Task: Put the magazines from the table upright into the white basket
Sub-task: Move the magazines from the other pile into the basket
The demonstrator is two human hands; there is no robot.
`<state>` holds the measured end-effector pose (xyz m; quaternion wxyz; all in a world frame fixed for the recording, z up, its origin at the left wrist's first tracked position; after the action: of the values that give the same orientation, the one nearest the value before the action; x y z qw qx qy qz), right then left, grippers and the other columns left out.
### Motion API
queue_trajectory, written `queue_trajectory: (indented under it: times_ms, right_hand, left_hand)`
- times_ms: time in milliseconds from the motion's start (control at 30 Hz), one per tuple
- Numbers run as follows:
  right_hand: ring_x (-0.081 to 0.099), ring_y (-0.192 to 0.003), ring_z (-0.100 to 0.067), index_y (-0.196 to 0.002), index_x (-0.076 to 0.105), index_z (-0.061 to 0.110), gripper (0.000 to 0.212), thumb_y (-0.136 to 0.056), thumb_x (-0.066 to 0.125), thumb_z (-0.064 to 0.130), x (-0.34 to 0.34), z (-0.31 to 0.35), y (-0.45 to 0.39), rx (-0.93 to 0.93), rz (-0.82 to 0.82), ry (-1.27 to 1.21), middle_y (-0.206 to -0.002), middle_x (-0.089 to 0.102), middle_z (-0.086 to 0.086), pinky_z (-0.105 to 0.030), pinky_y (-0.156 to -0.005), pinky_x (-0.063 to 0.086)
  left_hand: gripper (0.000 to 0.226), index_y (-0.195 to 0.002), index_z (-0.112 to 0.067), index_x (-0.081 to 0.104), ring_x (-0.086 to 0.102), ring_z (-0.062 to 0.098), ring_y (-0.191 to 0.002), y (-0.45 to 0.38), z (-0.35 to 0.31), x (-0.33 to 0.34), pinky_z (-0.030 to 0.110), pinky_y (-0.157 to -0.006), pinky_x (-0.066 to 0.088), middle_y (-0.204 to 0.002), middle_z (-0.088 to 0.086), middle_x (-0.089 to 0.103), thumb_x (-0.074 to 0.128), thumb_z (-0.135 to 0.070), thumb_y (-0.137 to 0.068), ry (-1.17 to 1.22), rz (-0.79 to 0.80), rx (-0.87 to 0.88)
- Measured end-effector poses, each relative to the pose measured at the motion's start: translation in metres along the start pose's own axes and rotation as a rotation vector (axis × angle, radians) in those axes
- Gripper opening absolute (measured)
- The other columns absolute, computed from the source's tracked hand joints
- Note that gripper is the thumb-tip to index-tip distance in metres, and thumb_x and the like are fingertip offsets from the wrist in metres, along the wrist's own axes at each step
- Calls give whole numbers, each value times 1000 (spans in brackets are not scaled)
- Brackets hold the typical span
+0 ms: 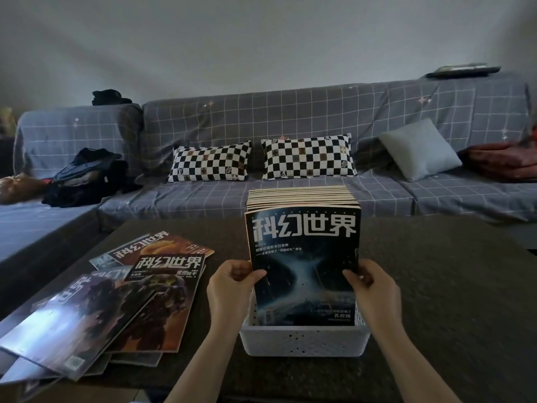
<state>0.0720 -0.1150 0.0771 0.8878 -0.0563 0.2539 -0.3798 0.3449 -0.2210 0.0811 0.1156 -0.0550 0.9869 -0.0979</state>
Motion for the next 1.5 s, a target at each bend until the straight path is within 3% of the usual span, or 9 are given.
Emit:
queue_trajectory:
  times_ms: [200,367,467,700,967,1067,1133,1367,1500]
  right_hand:
    - [58,-79,-4,-106,56,21,26,-83,69,23,-2,-5,3,18,-67,-55,-92,63,7,-19,-62,42]
    - [54,-113,-14,-136,43,19,58,-84,67,23,3,-3,1,12,-25,-57,-134,52,-1,-32,-92,47]
    - [52,-122,-16,-144,35,24,59,-90,59,26,18,2,0,2,108,-55,-134,55,3,-32,-96,44]
    - [56,-116,-15,-141,40,22,52,-92,56,27,17,4,0,-19,94,-34,-128,60,2,-24,-87,42]
    - [52,-122,-14,-143,37,20,58,-90,58,32,11,1,5,14,72,-143,-135,54,3,-30,-97,43]
    - [53,-110,-10,-131,46,18,51,-86,65,30,-5,-1,17,47,-102,-197,-126,56,1,-23,-86,43]
    - [55,-98,-8,-118,52,21,38,-84,67,30,-12,5,24,6,-150,-184,-113,56,4,-16,-75,40]
    - [59,-82,1,-98,59,29,14,-86,64,29,30,53,55,-136,144,-261,-91,62,10,-14,-67,47]
    - [60,-84,-1,-96,61,31,9,-87,62,29,76,82,73,-166,302,-283,-90,64,10,-16,-71,49]
  left_hand:
    - [24,-79,-24,64,61,3,-67,-1,3,0,12,-54,38,-77,-6,68,85,-29,-67,-44,-37,-21]
    - [43,-127,-23,59,63,0,-95,6,-2,14,17,-77,53,-110,-9,69,69,-23,-85,-44,96,79]
    - [44,-140,-28,44,55,-13,-79,15,-7,28,9,-67,49,-99,-25,61,52,-27,-97,-151,170,142]
    - [42,-139,-28,46,54,-14,-75,16,-8,30,9,-58,44,-85,-27,57,49,-30,-97,-173,174,120]
    - [42,-136,-29,46,60,3,-105,19,-9,31,13,-76,50,-115,-15,64,50,-38,-96,-135,190,103]
    - [52,-143,-22,41,56,8,-118,22,-9,25,31,-95,51,-128,-8,61,50,-39,-95,-116,168,106]
    - [52,-142,-20,41,55,7,-118,25,-11,18,22,-89,49,-131,-9,58,50,-39,-95,-111,141,120]
    - [23,-117,-28,58,56,-21,-85,31,-10,-27,1,-64,43,-102,-20,62,54,-30,-95,-91,84,126]
    - [14,-105,-34,61,61,-10,-79,26,-2,-66,4,-59,41,-90,-15,68,54,-28,-94,-175,44,126]
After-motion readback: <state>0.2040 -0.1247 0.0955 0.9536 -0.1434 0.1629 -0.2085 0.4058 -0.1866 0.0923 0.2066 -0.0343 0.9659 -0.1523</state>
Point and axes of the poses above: each hand's wrist, its own y-axis away from the middle knuckle, its own x-axis out of the palm, z = x × y, the point moved 8 cm from there along -y, towards the middle knuckle
